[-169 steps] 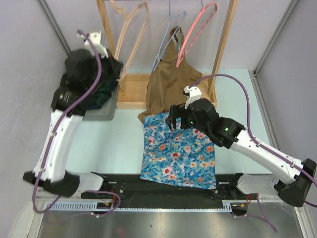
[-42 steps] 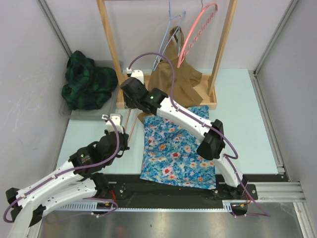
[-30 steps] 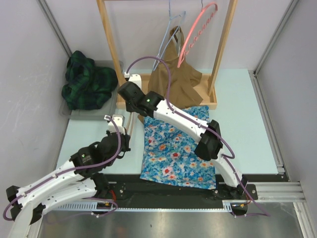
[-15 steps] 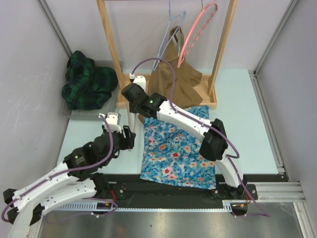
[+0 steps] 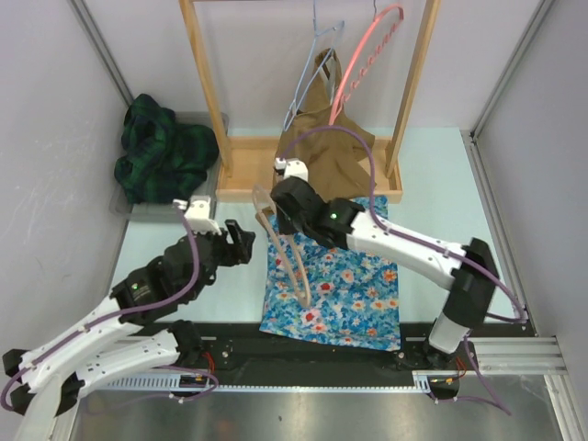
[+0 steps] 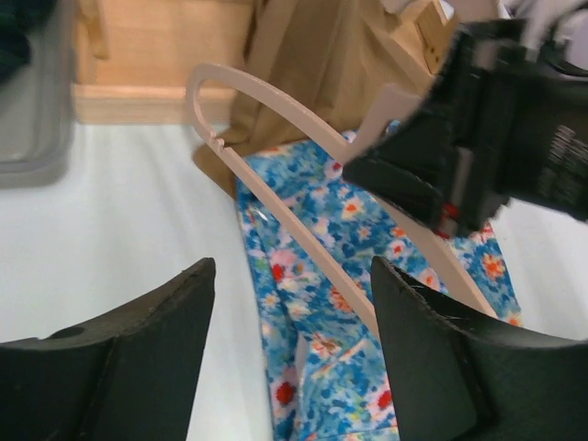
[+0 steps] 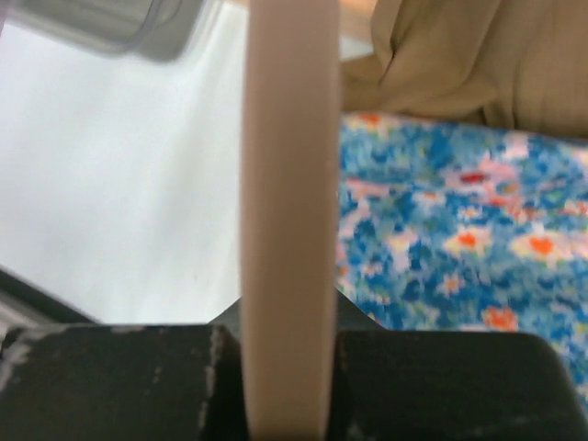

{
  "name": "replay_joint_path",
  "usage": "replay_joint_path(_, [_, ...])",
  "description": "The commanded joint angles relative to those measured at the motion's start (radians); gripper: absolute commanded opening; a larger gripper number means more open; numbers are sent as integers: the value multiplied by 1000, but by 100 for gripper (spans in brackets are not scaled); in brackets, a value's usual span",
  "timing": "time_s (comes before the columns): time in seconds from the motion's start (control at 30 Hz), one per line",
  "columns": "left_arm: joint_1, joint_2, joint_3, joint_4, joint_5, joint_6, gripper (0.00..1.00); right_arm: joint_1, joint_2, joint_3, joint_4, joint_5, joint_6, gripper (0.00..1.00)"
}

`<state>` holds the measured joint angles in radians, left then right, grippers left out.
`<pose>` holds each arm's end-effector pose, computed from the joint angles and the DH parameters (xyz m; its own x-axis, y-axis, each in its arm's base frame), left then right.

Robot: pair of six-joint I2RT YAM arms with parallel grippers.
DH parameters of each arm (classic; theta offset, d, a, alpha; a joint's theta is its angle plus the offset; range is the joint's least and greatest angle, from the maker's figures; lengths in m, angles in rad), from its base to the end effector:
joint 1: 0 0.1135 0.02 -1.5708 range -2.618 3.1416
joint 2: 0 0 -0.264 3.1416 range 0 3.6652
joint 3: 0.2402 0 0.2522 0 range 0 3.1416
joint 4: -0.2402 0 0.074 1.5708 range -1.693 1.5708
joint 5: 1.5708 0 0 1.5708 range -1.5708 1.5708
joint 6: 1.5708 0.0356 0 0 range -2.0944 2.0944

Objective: Place the skirt on the hanger
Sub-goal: Pass the hanger from the left arm to the right, then place skirt on hanger

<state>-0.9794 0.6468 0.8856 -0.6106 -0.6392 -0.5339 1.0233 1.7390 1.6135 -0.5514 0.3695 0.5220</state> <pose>0.0894 -0.0950 0.3516 -0.3557 -0.2029 -0.9123 0.2037 0.9358 -0.2876 0.2183 0.3334 0.3355 -0.6066 -0.1017 -0.7885 -0.4005 0.8958 0.1926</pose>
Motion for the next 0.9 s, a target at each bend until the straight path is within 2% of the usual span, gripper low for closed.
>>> replay_joint_path(0.0, [5, 65, -45, 74, 85, -61, 70, 43, -148, -142, 140, -24, 2, 0])
replay_joint_path(0.1, [4, 86, -95, 127, 114, -86, 65, 57, -197, -219, 151, -43, 19, 0])
replay_joint_path(0.27, [34, 111, -172, 170, 147, -115, 62, 52, -280, -427, 362, -132, 105, 0])
replay_joint_path(0.4, [162, 117, -217, 230, 268, -114, 62, 35, -279, -561, 603, -181, 217, 0])
replay_joint_path(0.53, [249, 161, -206, 302, 350, -49, 63, 46, -263, -624, 748, -172, 294, 0])
replay_joint_path(0.63, [284, 278, -178, 347, 406, -11, 60, 67, -254, -645, 821, -106, 334, 0])
replay_joint_path(0.7, [295, 310, -175, 377, 424, -5, 59, 84, -254, -653, 844, -34, 354, 0])
replay_joint_path(0.77, [307, 346, -178, 390, 464, 0, 52, 104, -260, -661, 863, 44, 355, 0])
replay_joint_path(0.87, [318, 346, -194, 402, 473, 3, 51, 120, -263, -672, 860, 130, 365, 0])
